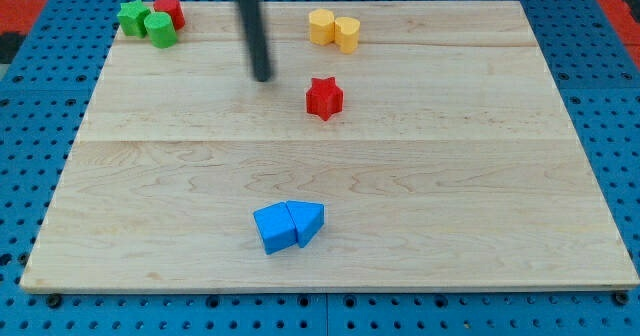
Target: Separate the yellow blocks from each other
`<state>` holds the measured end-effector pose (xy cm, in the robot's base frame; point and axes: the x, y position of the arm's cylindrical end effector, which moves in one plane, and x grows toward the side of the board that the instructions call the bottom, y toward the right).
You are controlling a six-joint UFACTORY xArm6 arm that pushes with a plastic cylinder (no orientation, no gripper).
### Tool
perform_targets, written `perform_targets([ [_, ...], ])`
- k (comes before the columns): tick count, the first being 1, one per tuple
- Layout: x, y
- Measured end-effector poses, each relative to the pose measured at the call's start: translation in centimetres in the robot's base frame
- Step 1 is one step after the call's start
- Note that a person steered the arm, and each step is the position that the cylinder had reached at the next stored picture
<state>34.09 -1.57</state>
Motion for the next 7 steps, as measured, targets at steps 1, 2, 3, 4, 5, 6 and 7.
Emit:
perform_targets([
  [1,-0.3,12.8],
  [2,-4.1,16.9],
  [3,-9.8,10.6],
  [4,-13.1,-0.1],
  [5,-11.6,-2.9],
  [6,-10.3,6.3],
  [7,-9.4,14.5],
])
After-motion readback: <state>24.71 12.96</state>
